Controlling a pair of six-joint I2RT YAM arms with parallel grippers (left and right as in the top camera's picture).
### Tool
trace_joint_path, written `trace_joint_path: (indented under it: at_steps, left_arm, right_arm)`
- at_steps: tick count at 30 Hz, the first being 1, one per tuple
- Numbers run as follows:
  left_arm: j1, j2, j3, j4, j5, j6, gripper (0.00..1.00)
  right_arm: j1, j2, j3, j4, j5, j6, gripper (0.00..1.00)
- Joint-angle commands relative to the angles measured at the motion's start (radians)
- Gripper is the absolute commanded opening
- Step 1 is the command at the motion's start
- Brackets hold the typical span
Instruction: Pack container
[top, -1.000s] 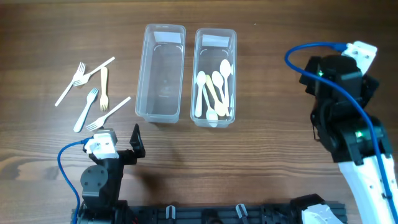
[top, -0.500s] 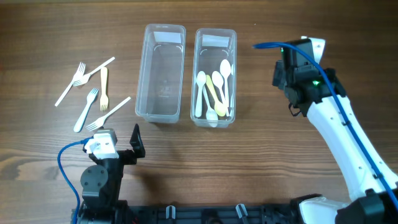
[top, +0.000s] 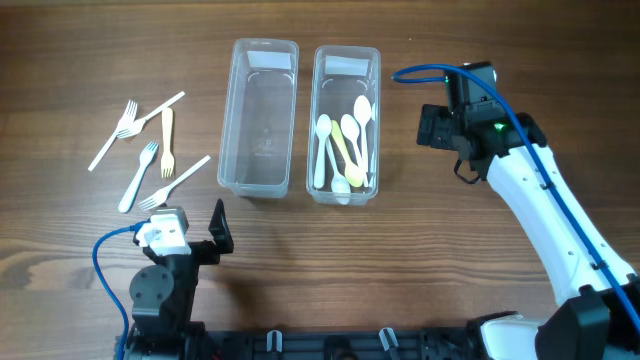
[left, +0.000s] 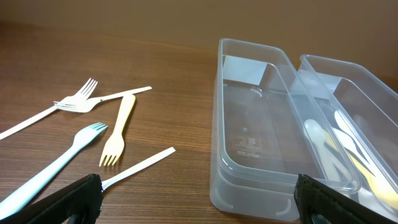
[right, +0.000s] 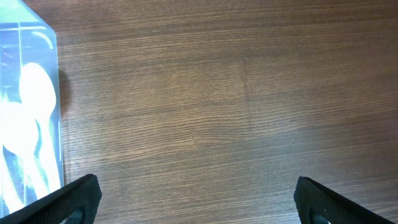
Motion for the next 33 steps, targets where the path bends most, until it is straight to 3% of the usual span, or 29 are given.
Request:
trace_joint_path:
  at_steps: [1,16,19,21,23,24,26,29,32,33]
  left_arm:
    - [0.006,-0.007,-0.003,0.003,0.012,0.008,1.00]
    - [0.006,-0.007,-0.003,0.003,0.012,0.008,1.00]
    - [0.006,-0.007,-0.003,0.003,0.012,0.009,1.00]
    - [0.006,-0.007,-0.003,0.003,0.012,0.009,1.00]
    - [0.006,-0.007,-0.003,0.003,0.012,0.009,1.00]
    - [0.006,-0.007,-0.003,0.003,0.012,0.009,1.00]
    - [0.006,-0.007,-0.003,0.003,0.012,0.008,1.00]
    - [0.006,-0.007,-0.003,0.003,0.012,0.009,1.00]
    - [0.006,-0.007,-0.003,0.003,0.012,0.009,1.00]
    - [0.006,-0.007,-0.003,0.003,0.012,0.009,1.00]
  right_arm:
    - [-0.001,0.006,0.004,0.000,-0.013,-0.004,1.00]
    - [-0.001,0.006,0.004,0.019,-0.028,-0.002,1.00]
    - [-0.001,-0.044,0.004,-0.105,-0.005,0.022,1.00]
    - [-0.001,-0.113,0.004,-0.205,0.060,0.190,1.00]
    - [-0.001,-0.264,0.003,-0.438,0.210,0.624,1.00]
    - [-0.001,-0.341,0.002,-0.507,0.246,0.664,1.00]
    - [0.003,-0.525,0.002,-0.565,0.225,0.573,1.00]
    - [0.010,-0.865,0.002,-0.549,0.035,0.274,1.00]
    - [0.010,-1.095,-0.001,-0.449,0.061,0.142,1.00]
    - [0.010,-1.147,-0.026,-0.361,0.085,0.035,1.00]
